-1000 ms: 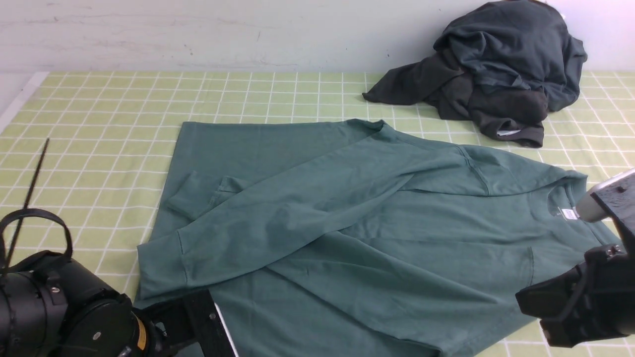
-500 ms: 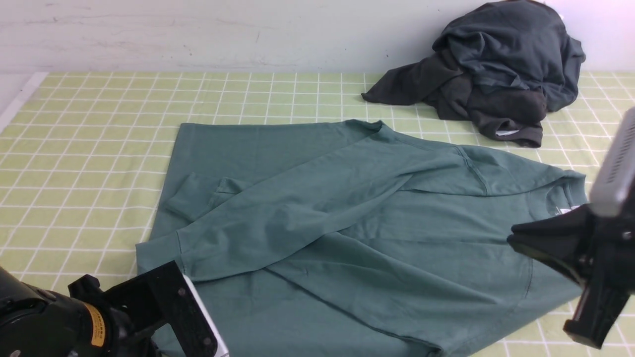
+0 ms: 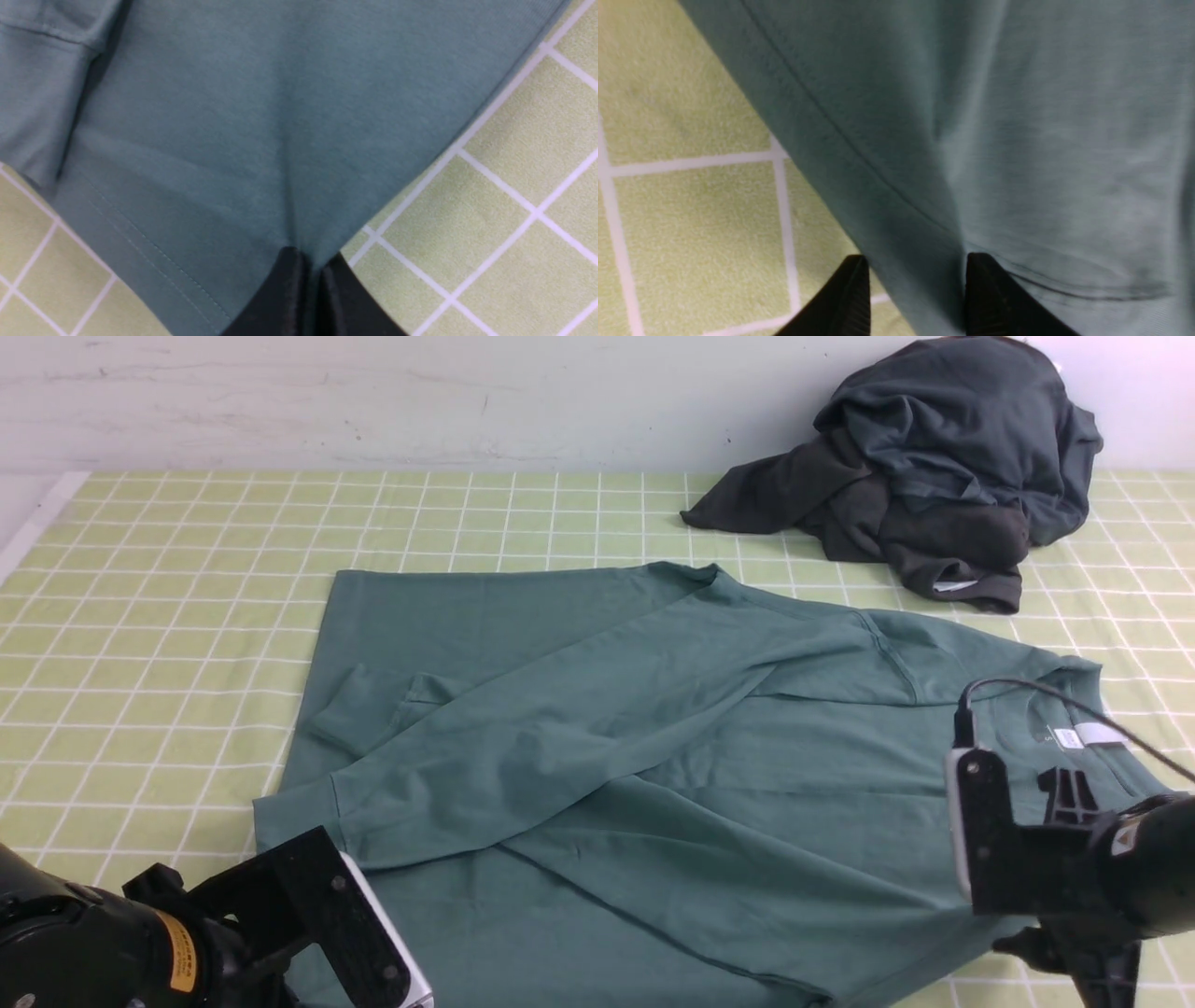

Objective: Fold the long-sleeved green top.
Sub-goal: Use both arms simultaneously to clamp the lower edge of the clothing fabric, then use both arms to drag the lower edge of the fabric forward and fold it over the upper edge, then use the right arm to clamp the right edge of the fabric, then use the right arm to drag the right edge of the fabric to the left and folds it over the left edge

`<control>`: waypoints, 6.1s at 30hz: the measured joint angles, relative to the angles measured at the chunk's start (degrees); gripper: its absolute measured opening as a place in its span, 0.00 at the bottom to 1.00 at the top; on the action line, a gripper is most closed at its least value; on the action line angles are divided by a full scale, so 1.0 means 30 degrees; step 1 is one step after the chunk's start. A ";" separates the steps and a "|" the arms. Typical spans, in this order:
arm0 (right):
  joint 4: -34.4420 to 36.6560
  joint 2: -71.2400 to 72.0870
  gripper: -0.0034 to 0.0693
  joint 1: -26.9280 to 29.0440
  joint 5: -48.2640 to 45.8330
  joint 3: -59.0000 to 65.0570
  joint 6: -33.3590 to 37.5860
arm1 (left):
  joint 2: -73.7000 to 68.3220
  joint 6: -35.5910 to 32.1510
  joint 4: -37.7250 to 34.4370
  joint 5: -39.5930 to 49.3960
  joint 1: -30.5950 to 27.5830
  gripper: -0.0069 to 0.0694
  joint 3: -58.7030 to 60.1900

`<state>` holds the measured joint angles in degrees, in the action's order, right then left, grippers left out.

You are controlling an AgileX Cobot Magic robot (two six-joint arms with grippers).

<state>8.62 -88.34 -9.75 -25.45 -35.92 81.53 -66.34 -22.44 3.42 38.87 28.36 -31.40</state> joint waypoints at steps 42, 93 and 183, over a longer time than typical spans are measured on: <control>-0.1006 -1.3824 0.07 0.1107 -0.5053 -2.4356 -1.3461 | -2.3495 1.0003 0.4957 0.4188 -0.5841 0.18 -3.0911; 0.0371 -1.0368 0.23 0.6823 -1.4790 -2.4195 -2.3850 | -0.4605 0.6148 -0.0261 0.7554 -0.5630 0.09 -1.6818; 1.4159 -1.6135 0.03 -0.7509 -0.6023 -2.8881 -1.8389 | 0.9923 0.9355 -0.0942 0.0077 -0.5672 0.09 0.1680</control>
<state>51.10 -136.75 -32.28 -43.52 -122.56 26.37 -36.57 5.62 0.59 39.10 11.35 -26.36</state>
